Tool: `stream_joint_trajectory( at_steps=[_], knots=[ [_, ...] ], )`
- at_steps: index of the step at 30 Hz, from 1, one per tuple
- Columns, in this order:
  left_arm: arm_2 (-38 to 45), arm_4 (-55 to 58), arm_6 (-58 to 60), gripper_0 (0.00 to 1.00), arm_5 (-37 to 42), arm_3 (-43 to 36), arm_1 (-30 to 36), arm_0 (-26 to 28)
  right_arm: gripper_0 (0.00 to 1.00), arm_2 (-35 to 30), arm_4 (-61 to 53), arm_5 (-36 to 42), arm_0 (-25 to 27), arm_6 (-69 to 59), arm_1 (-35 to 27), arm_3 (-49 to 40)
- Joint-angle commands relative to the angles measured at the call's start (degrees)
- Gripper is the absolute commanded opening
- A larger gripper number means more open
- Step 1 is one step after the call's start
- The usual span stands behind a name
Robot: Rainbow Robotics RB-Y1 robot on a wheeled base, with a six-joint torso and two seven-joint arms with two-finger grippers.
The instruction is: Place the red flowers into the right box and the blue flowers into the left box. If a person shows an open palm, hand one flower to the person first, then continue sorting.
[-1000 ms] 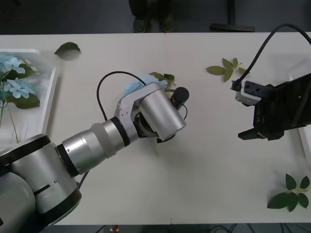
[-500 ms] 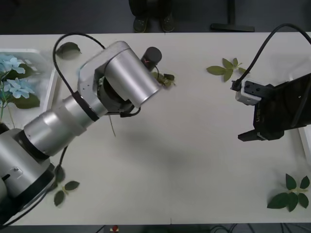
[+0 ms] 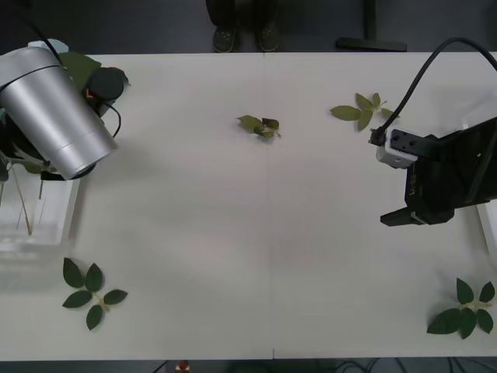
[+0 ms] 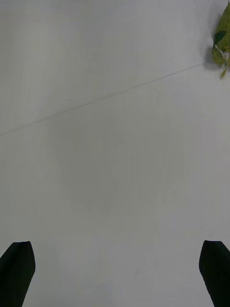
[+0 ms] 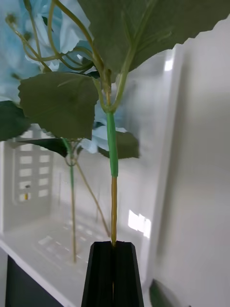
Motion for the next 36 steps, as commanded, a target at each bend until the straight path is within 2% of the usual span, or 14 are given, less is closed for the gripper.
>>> stream_joint_trajectory(
  at_steps=[1,6,13,20,34,36],
  knots=[
    [1.5,-0.1,-1.0,0.0,0.2,-2.8,6.2,1.4,1.0,-0.9,0.0,0.0,-1.1,1.2,0.0,-1.3],
    [1.6,-1.0,-0.9,0.0,-2.9,-0.5,11.7,4.5,1.0,-0.9,0.0,0.0,-1.1,1.2,0.0,-1.3],
    [1.6,-1.1,0.2,0.0,-8.8,6.9,15.0,7.1,1.0,-0.9,0.0,0.0,-1.1,1.2,0.0,-1.3],
    [1.5,-3.0,-0.2,0.0,-15.4,13.1,14.4,10.1,1.0,-0.9,0.0,0.0,-1.1,1.2,0.0,-1.3],
    [1.5,-3.0,-0.2,0.0,-15.4,13.1,14.4,10.1,1.0,-0.9,0.0,0.0,-1.1,1.2,0.0,-1.3],
    [1.2,-2.9,-0.1,0.0,-15.4,13.7,12.7,11.1,1.0,-0.9,0.0,0.0,-1.1,1.2,0.0,-1.3]
  ],
)
